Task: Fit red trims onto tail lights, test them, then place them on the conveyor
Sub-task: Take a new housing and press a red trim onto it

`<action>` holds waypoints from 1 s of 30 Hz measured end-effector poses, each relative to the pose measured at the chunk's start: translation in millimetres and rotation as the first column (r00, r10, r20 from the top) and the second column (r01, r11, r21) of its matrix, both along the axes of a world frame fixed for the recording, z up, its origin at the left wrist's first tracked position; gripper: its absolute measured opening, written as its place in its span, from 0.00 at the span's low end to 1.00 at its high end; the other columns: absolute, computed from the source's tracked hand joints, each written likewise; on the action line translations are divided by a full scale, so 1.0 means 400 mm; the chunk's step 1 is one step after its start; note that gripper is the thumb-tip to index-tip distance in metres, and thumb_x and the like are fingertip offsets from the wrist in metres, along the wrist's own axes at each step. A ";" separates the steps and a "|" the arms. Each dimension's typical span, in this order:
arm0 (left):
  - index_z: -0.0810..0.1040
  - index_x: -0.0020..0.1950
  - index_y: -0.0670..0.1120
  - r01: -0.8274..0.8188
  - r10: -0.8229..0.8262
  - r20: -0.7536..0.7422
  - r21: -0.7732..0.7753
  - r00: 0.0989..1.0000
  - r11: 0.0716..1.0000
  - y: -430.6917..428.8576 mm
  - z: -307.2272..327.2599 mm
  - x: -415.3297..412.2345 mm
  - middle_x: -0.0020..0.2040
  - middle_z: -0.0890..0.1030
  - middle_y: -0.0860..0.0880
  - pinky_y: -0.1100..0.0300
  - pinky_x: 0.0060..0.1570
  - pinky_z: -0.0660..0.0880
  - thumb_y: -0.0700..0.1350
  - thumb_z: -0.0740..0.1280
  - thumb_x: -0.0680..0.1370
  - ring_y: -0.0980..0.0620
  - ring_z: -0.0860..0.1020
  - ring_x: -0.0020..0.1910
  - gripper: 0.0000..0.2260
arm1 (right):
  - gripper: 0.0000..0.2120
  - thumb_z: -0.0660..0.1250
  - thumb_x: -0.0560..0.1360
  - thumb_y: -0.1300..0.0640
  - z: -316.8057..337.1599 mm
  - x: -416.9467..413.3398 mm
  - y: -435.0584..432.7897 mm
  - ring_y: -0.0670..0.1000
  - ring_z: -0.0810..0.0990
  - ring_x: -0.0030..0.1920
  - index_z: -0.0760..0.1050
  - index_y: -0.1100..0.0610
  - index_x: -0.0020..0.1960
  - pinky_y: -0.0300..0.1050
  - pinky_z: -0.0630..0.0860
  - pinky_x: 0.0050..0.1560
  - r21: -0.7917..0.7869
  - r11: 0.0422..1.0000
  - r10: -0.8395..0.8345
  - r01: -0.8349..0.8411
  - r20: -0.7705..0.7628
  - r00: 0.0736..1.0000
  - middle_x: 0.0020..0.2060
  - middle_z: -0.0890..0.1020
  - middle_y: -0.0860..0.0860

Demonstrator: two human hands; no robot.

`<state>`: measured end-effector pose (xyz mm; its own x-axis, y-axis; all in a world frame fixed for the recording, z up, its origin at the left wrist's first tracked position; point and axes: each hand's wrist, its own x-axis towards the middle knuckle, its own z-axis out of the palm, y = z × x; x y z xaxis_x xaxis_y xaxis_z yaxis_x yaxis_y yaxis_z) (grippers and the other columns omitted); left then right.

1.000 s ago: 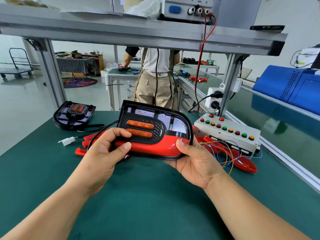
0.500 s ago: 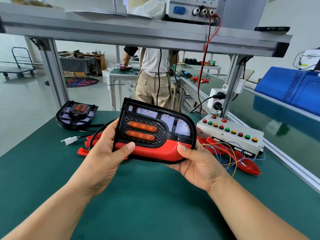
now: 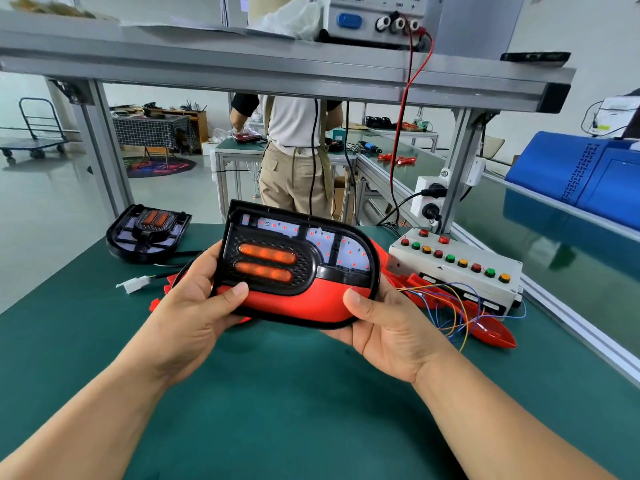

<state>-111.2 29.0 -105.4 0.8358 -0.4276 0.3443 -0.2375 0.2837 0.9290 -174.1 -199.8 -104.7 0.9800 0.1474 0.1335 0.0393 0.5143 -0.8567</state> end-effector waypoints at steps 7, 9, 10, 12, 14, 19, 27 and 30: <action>0.71 0.68 0.55 -0.012 0.007 0.065 0.072 0.998 0.997 0.004 0.002 -0.010 0.63 0.81 0.49 0.61 0.57 0.77 0.41 0.71 0.74 0.52 0.79 0.61 0.25 | 0.30 0.74 0.63 0.57 0.002 -0.005 0.001 0.60 0.83 0.56 0.73 0.58 0.64 0.59 0.81 0.53 -0.046 0.999 -0.003 0.004 0.023 1.000 0.58 0.82 0.58; 0.70 0.67 0.57 -0.100 0.084 0.131 0.121 0.988 0.988 0.000 0.002 -0.009 0.62 0.81 0.53 0.66 0.55 0.76 0.43 0.75 0.71 0.56 0.79 0.61 0.28 | 0.30 0.74 0.63 0.57 0.006 -0.004 0.004 0.60 0.83 0.55 0.73 0.58 0.64 0.58 0.82 0.50 -0.047 0.999 -0.023 0.025 0.043 0.999 0.58 0.82 0.58; 0.69 0.67 0.58 -0.131 0.111 0.152 0.128 0.982 0.983 -0.001 0.004 -0.008 0.61 0.81 0.54 0.67 0.54 0.76 0.43 0.74 0.70 0.57 0.79 0.60 0.29 | 0.30 0.74 0.63 0.57 0.006 -0.004 0.005 0.60 0.83 0.55 0.73 0.58 0.65 0.58 0.82 0.49 -0.047 0.998 -0.036 0.039 0.050 0.998 0.58 0.82 0.58; 0.68 0.69 0.56 -0.145 0.121 0.175 0.131 0.977 0.981 -0.005 0.005 -0.005 0.61 0.81 0.54 0.67 0.51 0.77 0.42 0.74 0.71 0.57 0.79 0.60 0.29 | 0.28 0.73 0.66 0.59 0.006 -0.003 0.008 0.60 0.83 0.55 0.72 0.58 0.65 0.60 0.82 0.50 -0.045 0.997 -0.064 0.066 0.056 0.996 0.59 0.82 0.59; 0.68 0.70 0.54 -0.143 0.121 0.175 0.119 0.977 0.982 -0.010 0.003 -0.002 0.61 0.82 0.54 0.67 0.49 0.77 0.41 0.73 0.72 0.57 0.79 0.59 0.28 | 0.24 0.72 0.70 0.60 0.000 0.000 0.011 0.59 0.84 0.52 0.73 0.58 0.65 0.59 0.82 0.48 -0.041 0.996 -0.079 0.080 0.036 0.996 0.57 0.83 0.58; 0.72 0.65 0.56 -0.135 0.123 0.128 0.085 0.984 0.987 -0.030 0.000 -0.005 0.58 0.83 0.54 0.61 0.50 0.79 0.44 0.70 0.70 0.55 0.81 0.58 0.25 | 0.19 0.67 0.71 0.58 -0.009 0.005 0.007 0.57 0.85 0.47 0.73 0.56 0.62 0.51 0.82 0.41 -0.036 0.990 -0.133 0.133 -0.002 0.991 0.52 0.85 0.56; 0.74 0.67 0.58 0.012 -0.017 0.032 0.141 0.999 0.990 -0.017 0.000 -0.008 0.62 0.81 0.51 0.54 0.60 0.77 0.46 0.68 0.73 0.52 0.79 0.62 0.23 | 0.18 0.71 0.68 0.60 -0.006 0.008 -0.021 0.54 0.86 0.43 0.75 0.54 0.57 0.47 0.82 0.38 -0.093 0.985 -0.145 0.143 -0.016 0.989 0.47 0.86 0.55; 0.76 0.67 0.55 0.071 -0.068 -0.042 0.072 0.997 0.995 -0.004 0.009 -0.001 0.61 0.82 0.48 0.60 0.53 0.79 0.43 0.66 0.73 0.52 0.81 0.59 0.22 | 0.19 0.69 0.67 0.60 -0.001 0.012 -0.024 0.55 0.86 0.42 0.74 0.55 0.57 0.47 0.82 0.36 -0.103 0.981 -0.166 0.164 -0.010 0.986 0.45 0.86 0.55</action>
<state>-111.5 27.4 -102.0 0.8154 -0.5080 0.2774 -0.1826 0.2290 0.9561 -169.3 -209.2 -105.3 0.9942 -0.0047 0.1079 0.1002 0.4127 -0.9054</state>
